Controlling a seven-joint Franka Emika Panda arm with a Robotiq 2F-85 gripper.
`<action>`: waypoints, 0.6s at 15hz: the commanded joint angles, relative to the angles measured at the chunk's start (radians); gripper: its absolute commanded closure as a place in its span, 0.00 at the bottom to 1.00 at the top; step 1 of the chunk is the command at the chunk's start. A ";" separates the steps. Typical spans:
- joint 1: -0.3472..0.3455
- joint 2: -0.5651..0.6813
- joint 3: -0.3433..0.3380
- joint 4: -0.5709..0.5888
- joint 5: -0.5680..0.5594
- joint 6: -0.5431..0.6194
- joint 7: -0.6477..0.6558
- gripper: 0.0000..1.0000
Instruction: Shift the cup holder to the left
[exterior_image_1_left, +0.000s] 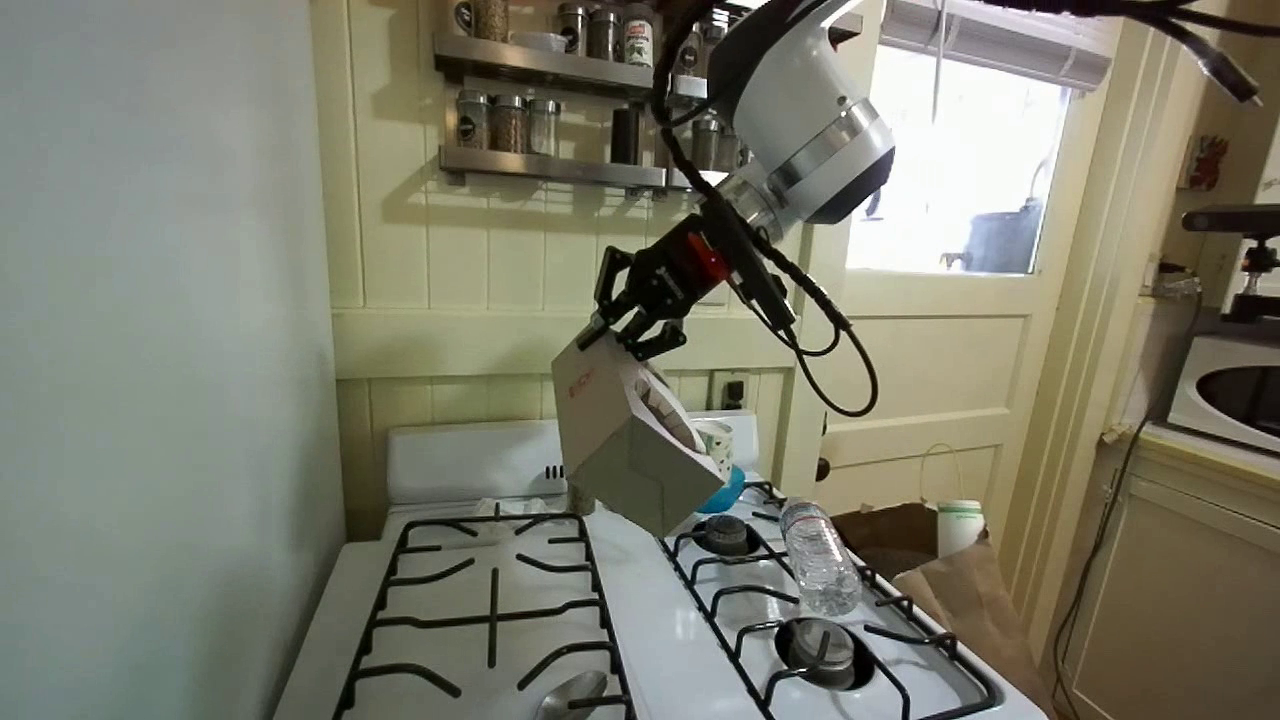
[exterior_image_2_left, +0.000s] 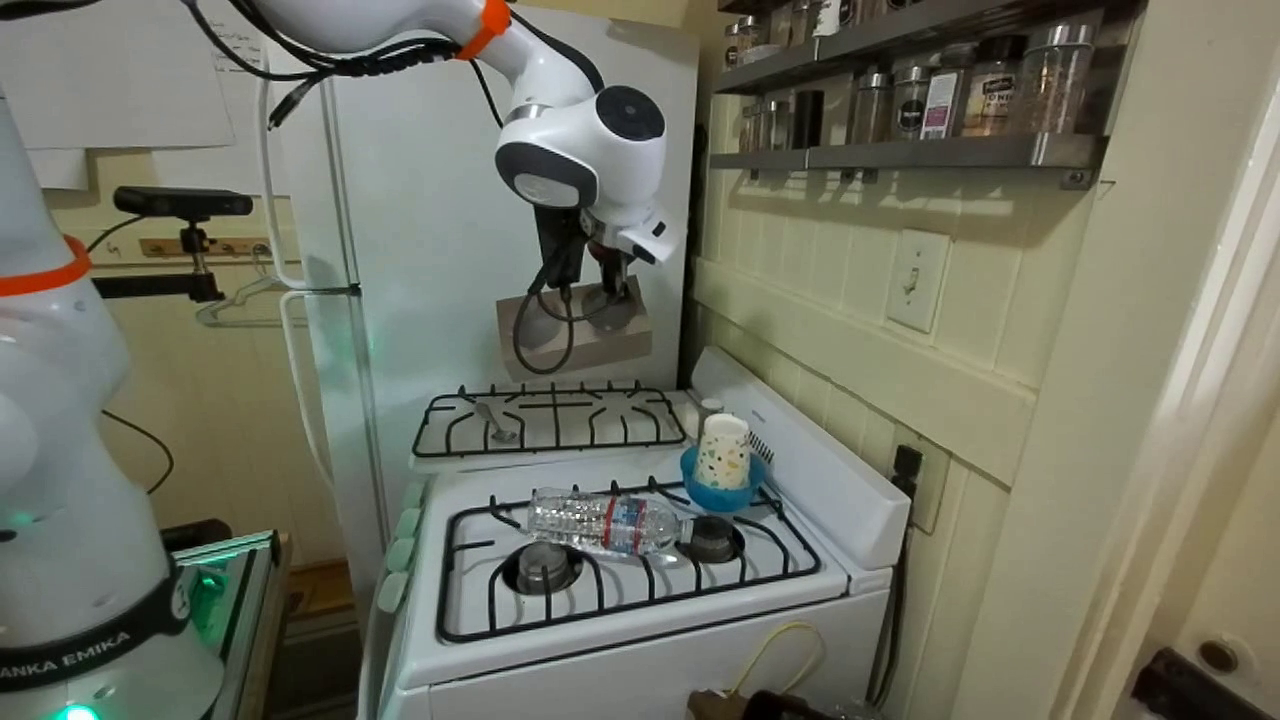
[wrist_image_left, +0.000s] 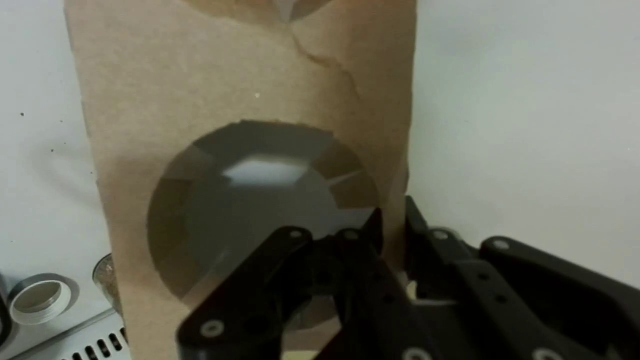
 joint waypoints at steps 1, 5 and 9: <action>0.001 0.004 -0.002 0.002 -0.001 -0.001 0.002 0.93; 0.020 0.134 0.018 0.123 -0.024 -0.053 0.011 0.98; 0.054 0.297 0.057 0.300 -0.164 -0.138 0.143 0.98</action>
